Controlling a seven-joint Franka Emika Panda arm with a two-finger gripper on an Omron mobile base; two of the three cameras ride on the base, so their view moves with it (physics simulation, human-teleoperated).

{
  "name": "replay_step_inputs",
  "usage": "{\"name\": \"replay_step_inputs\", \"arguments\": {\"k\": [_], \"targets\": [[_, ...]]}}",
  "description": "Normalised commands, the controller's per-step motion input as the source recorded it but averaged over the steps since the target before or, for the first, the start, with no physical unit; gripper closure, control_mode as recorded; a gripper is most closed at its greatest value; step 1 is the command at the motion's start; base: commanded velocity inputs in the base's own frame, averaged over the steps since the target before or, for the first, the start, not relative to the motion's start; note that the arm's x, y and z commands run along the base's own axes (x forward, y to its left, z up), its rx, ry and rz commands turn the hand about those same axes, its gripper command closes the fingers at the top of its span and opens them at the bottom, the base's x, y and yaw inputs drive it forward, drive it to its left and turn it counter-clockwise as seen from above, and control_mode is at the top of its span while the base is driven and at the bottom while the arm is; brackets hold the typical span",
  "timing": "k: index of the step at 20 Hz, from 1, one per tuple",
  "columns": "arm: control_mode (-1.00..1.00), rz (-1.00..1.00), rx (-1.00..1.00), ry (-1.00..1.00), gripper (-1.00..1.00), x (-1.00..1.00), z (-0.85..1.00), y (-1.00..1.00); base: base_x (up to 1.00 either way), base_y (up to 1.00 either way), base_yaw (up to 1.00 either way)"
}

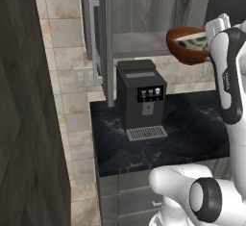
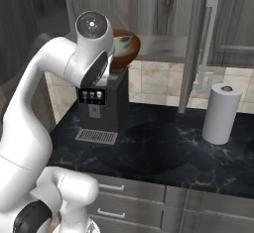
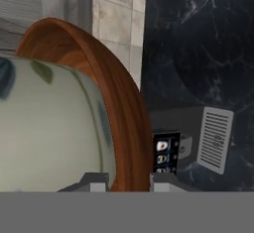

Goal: Pick up the bowls on the counter and stack them on top of one another in the open cabinet. Place the smaller bowl on top of the larger bowl.

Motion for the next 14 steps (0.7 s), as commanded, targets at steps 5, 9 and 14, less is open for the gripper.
{"name": "replay_step_inputs", "arguments": {"k": [5, 9, 14], "targets": [[-1.00, 0.00, 0.00, -0.03, 1.00, 0.08, 0.07, 0.24, 0.00, 0.00, 0.00], [-1.00, 0.00, 0.00, -0.05, 1.00, 0.16, 0.03, 0.19, 0.00, 0.00, 0.00], [-1.00, 0.00, 0.00, -0.05, 1.00, 0.17, 0.03, 0.16, 0.00, 0.00, 0.00]]}}
